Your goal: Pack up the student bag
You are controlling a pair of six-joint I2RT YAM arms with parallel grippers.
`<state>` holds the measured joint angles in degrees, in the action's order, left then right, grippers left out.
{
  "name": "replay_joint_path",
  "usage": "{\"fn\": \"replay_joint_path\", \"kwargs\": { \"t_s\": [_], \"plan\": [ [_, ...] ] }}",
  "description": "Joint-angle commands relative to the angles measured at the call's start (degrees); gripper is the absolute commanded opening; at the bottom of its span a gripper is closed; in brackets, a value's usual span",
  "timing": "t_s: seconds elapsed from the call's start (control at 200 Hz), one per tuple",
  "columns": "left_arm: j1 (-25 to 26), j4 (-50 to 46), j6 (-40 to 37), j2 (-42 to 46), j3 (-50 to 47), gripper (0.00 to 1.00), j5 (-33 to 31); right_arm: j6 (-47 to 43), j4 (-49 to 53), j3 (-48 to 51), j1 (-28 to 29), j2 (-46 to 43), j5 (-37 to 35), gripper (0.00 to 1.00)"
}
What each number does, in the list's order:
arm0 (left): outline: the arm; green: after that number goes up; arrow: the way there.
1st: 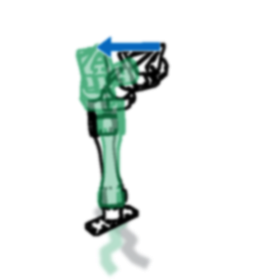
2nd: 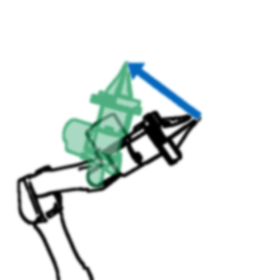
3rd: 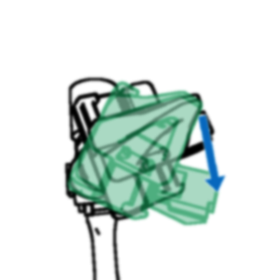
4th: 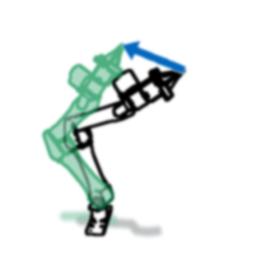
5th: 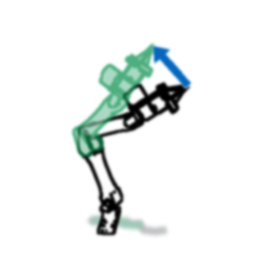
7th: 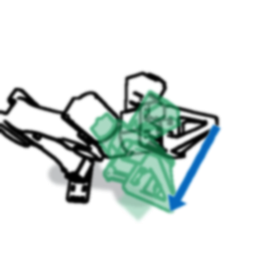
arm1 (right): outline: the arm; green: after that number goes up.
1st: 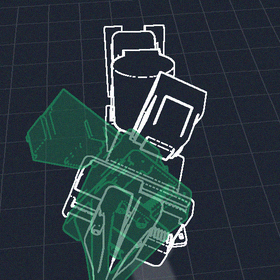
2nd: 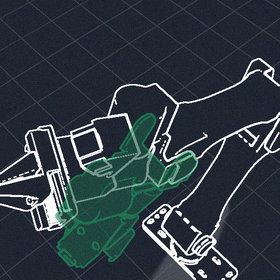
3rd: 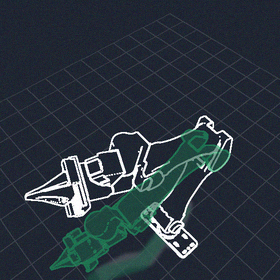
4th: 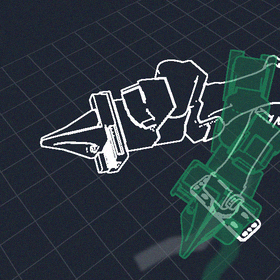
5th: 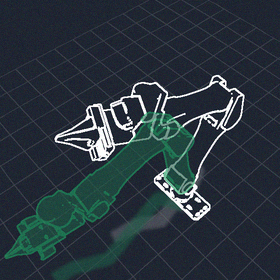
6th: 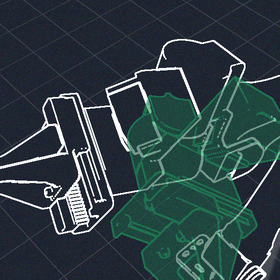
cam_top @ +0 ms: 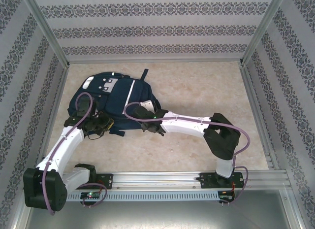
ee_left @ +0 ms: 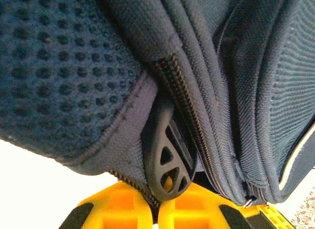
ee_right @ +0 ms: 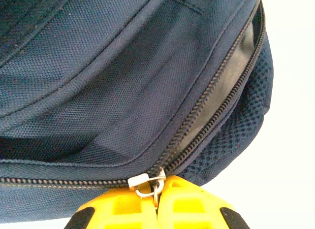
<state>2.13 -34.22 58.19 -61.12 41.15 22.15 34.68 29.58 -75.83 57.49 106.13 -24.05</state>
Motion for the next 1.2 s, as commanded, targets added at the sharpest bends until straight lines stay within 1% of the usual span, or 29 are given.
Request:
{"fn": "replay_joint_path", "kwargs": {
  "t_s": [0.0,0.12,0.19,0.255,0.325,0.39,0.49,0.525,0.585,0.704,0.799,0.899,0.994,1.044,1.129,1.194],
  "plan": [
    [-7.5,-3.1,-8.6,-1.9,4.1,0.00,-9.3,-2.9,10.1,1.9,-5.3,-1.8,-7.3,0.00],
    [-12.7,-0.8,-12.6,-8.0,6.6,0.00,-7.2,-4.4,8.9,0.9,-5.2,-2.3,-2.4,0.00],
    [-14.8,-0.4,-14.4,-11.4,8.3,0.00,-6.4,-4.8,8.0,0.3,-4.9,-2.6,1.0,0.00],
    [-15.8,0.4,-15.3,-13.2,9.5,0.00,-4.0,-5.0,7.0,0.0,-3.9,-2.9,3.7,0.00],
    [-15.8,-0.5,-15.4,-13.6,10.6,0.00,-3.7,-5.4,6.8,-1.2,-3.2,-3.1,7.9,0.00],
    [-15.8,-0.7,-14.6,-12.3,10.5,0.14,-2.2,-5.4,5.9,-1.8,-2.5,-3.7,12.6,0.00],
    [-15.7,-2.1,-11.3,-7.9,8.9,0.32,0.7,-4.9,6.9,-3.3,-1.5,-3.9,17.5,0.00],
    [-15.3,-3.5,-10.1,-5.9,8.3,0.36,1.0,-4.7,7.4,-3.8,-1.1,-4.0,18.6,0.00],
    [-14.5,-5.1,-7.7,-1.9,6.7,0.37,2.0,-3.9,8.0,-4.4,-0.7,-4.1,20.8,0.00],
    [-10.5,-5.3,-0.8,5.4,1.8,0.40,4.7,-2.2,8.0,-4.8,-0.6,-4.0,26.3,0.00],
    [-4.8,-2.5,6.4,7.4,-2.0,0.39,6.5,-1.8,7.9,-5.3,-0.3,-4.0,29.1,0.00],
    [4.3,2.0,14.4,10.0,-4.2,0.39,3.2,-1.9,8.5,-6.0,0.1,-4.1,31.3,0.00],
    [11.6,2.8,19.1,11.1,-4.0,0.40,-1.4,-3.0,9.8,-7.2,0.5,-4.0,31.4,0.00],
    [13.9,3.5,21.1,11.1,-4.6,0.44,-2.5,-3.3,10.3,-7.6,0.5,-3.7,31.3,0.00],
    [17.0,7.5,24.1,10.2,-6.6,0.49,-4.1,-3.5,10.4,-8.0,0.5,-3.3,32.1,0.00],
    [18.1,11.4,25.6,8.2,-7.9,0.51,-4.6,-3.4,10.5,-8.3,0.8,-3.2,32.4,0.00]
  ]
}}
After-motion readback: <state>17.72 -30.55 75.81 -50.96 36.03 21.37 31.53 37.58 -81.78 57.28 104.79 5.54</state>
